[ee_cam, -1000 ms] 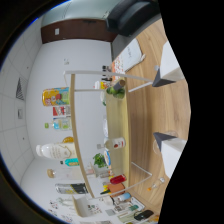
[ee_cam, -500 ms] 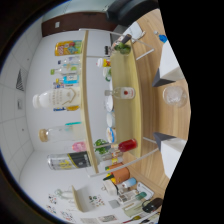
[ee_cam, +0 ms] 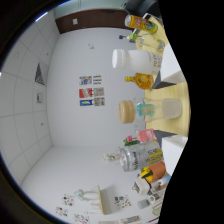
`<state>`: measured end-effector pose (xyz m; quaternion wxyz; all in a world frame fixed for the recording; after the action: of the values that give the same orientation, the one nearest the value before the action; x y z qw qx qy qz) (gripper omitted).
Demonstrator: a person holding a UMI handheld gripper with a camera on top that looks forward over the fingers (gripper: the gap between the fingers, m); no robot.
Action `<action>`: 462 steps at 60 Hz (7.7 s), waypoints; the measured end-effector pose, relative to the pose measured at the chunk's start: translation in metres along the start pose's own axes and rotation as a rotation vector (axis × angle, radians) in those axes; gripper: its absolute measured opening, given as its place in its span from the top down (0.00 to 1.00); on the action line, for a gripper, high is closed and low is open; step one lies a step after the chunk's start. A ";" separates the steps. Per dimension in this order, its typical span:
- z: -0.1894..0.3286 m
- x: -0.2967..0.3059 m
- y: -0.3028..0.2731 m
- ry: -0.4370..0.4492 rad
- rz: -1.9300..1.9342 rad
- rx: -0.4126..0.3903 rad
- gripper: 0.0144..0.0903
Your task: Make me a cup of Mount Fuji.
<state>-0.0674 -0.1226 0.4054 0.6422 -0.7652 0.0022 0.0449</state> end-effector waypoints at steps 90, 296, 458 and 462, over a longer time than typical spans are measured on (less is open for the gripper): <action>-0.042 0.005 0.287 -0.044 0.402 -0.123 0.69; -0.141 0.108 0.207 0.144 -0.014 -0.232 0.06; -0.051 0.206 0.280 0.094 -1.654 -0.200 0.57; -0.051 0.207 0.279 0.100 -1.732 -0.212 0.57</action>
<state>0.1251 -0.2103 0.1248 0.3750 -0.5545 -0.5562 -0.4925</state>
